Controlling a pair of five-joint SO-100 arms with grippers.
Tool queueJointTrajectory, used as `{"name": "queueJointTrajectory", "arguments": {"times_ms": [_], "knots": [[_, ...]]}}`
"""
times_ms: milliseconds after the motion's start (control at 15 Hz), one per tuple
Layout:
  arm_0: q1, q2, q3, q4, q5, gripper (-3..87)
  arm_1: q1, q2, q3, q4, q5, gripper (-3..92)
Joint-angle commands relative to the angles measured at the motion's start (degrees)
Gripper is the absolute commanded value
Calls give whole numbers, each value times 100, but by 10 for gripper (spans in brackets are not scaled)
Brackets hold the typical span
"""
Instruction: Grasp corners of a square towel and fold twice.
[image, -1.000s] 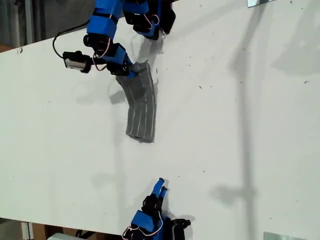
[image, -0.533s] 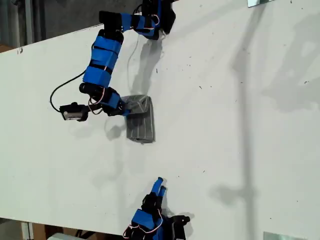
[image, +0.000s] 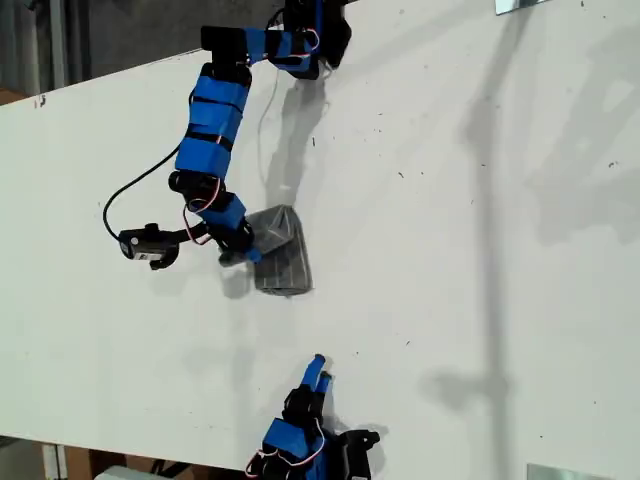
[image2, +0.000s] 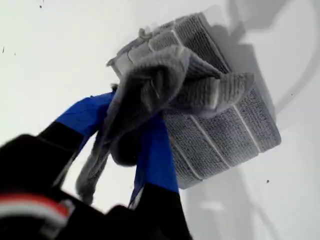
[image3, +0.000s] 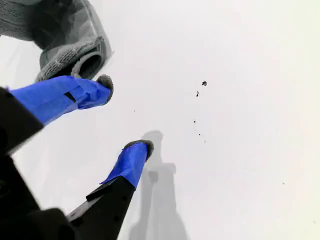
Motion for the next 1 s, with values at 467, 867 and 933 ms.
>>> {"name": "queueJointTrajectory", "arguments": {"times_ms": [467,867,933], "knots": [[-343,26,0,-62,97,211,-264,6047,6056,-1556,1037,355],[-501,26,149,-272,1661,206,-817,11558,10283,-9,3393,326],[-519,26,158,-299,2355,203,-729,11971,10327,703,3832,331]]}}
